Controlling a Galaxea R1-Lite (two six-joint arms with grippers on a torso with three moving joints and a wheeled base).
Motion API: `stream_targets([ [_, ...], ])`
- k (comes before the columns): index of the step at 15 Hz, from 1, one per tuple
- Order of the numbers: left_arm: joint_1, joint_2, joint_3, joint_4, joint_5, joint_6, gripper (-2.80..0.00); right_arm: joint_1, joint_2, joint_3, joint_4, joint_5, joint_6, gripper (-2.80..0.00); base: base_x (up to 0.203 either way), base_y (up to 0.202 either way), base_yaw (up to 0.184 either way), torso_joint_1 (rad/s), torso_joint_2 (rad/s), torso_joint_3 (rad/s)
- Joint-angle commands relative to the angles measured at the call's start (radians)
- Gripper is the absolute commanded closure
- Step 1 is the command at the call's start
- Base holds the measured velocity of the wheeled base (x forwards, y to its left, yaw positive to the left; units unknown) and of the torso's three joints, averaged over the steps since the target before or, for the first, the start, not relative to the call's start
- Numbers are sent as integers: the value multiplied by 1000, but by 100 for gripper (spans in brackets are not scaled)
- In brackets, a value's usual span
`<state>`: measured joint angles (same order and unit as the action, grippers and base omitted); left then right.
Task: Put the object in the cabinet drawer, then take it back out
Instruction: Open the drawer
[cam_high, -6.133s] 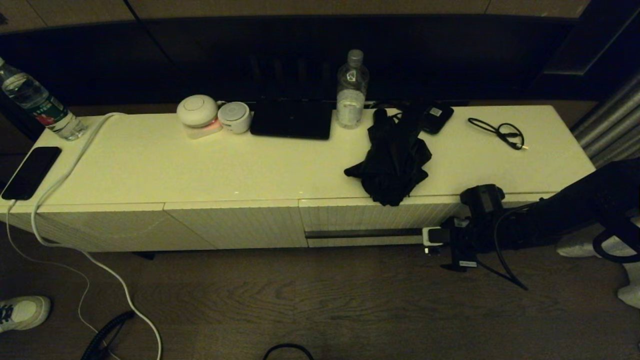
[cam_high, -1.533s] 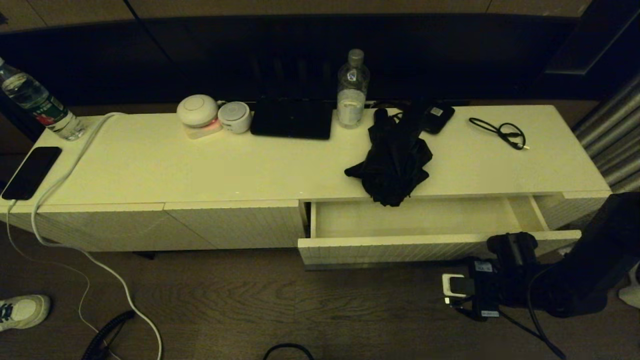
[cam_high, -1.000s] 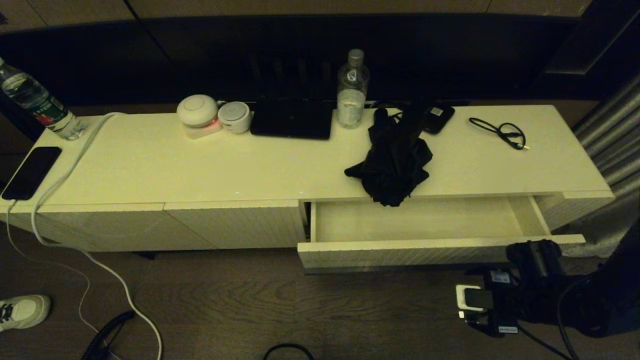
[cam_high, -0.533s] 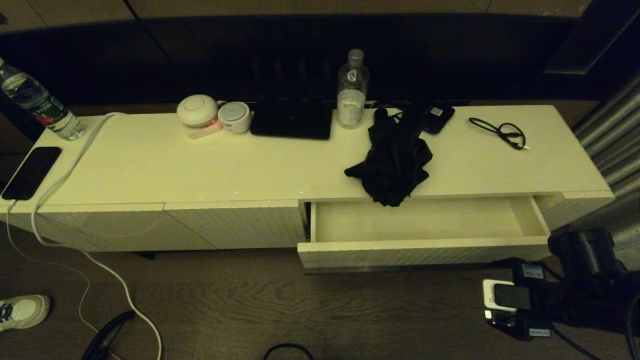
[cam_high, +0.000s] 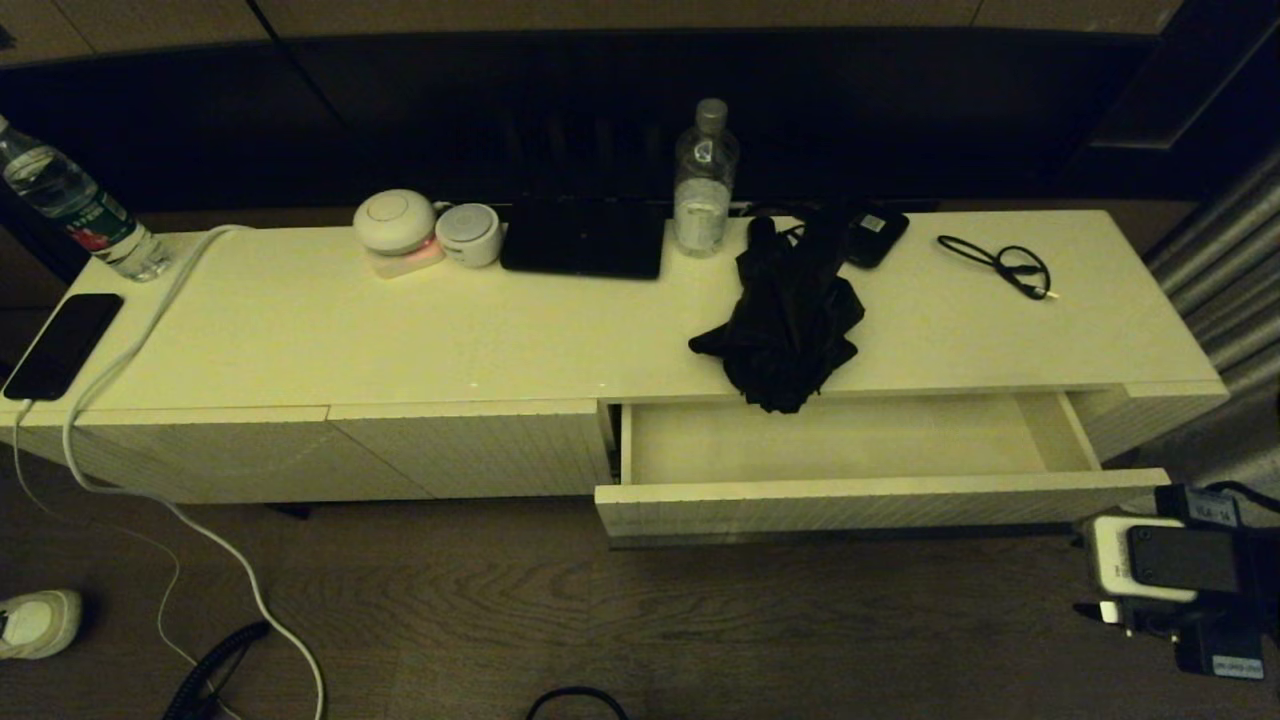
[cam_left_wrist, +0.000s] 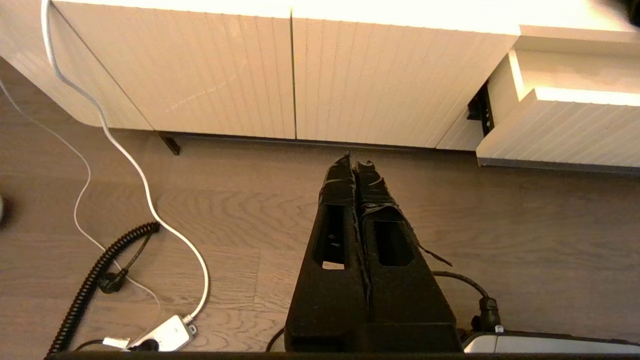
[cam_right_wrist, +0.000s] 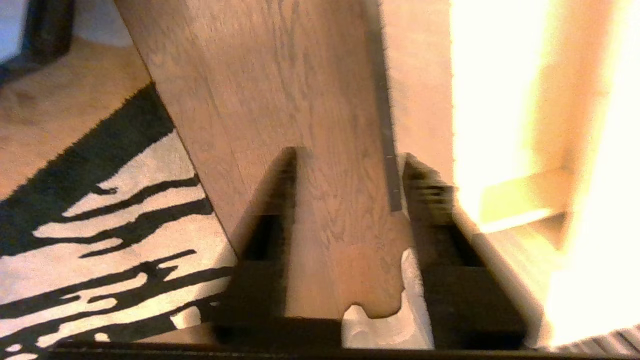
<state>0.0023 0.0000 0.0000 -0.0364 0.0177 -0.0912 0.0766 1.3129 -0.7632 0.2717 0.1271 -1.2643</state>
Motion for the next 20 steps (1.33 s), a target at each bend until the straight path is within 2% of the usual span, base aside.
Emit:
stream_targets([
  [1,1,-2,0,0,1,-1,0,38,-12,-134,80,-16,12,0,0,0,0,0,0,0],
  [6,1,-2,0,0,1,-1,0,131,229,-337,113,-85,26,0,0,0,0,0,0,0],
  [12,1,-2,0,0,1,-1,0,152,524,-576,105,-108,32,0,0,0,0,0,0,0],
  [15,1,-2,0,0,1,-1,0,150,601,-625,103,-169,44,0,0,0,0,0,0,0],
  [20,1,-2,0,0,1,-1,0,146,654,-655,46,-176,48,0,0,0,0,0,0,0],
])
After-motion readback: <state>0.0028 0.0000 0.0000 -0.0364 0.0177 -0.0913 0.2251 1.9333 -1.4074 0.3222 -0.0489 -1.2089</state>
